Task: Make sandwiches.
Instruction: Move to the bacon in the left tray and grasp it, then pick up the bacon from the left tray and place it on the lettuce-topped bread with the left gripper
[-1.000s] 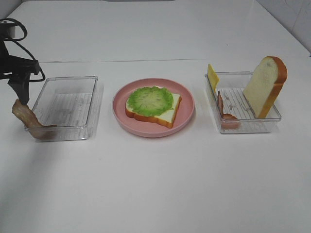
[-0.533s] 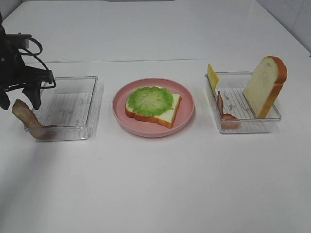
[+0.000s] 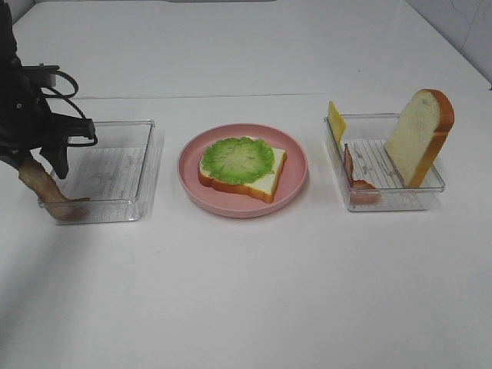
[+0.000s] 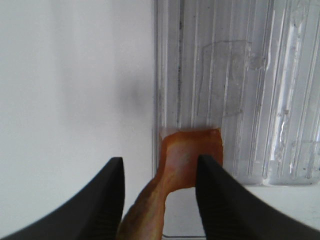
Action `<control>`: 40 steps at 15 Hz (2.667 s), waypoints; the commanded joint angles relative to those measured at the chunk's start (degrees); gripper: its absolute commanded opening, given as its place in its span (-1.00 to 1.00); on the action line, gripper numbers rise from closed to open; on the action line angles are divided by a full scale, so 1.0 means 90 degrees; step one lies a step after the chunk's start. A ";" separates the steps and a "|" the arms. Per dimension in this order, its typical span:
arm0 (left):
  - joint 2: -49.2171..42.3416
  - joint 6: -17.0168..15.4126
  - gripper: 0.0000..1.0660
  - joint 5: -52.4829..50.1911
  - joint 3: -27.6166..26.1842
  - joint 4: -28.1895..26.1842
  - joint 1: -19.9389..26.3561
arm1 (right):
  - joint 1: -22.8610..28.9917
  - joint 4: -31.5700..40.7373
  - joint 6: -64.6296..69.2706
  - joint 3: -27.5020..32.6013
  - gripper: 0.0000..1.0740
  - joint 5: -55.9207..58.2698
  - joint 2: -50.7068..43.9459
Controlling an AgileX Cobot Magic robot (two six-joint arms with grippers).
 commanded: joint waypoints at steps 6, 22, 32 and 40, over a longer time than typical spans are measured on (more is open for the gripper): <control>0.0019 0.0089 -1.00 -0.0229 -0.0019 -0.0299 0.0013 | -0.0038 -0.0006 -0.0006 0.0032 0.50 -0.0057 -0.0070; -0.0535 0.3673 -1.00 -0.0949 -0.0668 -0.6423 -0.0115 | -0.0038 -0.0006 -0.0006 0.0032 0.50 -0.0057 -0.0070; 0.0999 0.4208 -1.00 -0.1884 -0.1732 -0.8378 -0.1903 | -0.0038 -0.0006 -0.0006 0.0032 0.50 -0.0057 -0.0070; 0.1572 0.4208 -1.00 -0.1923 -0.2056 -0.6678 -0.1713 | -0.0038 -0.0006 -0.0006 0.0032 0.50 -0.0057 -0.0070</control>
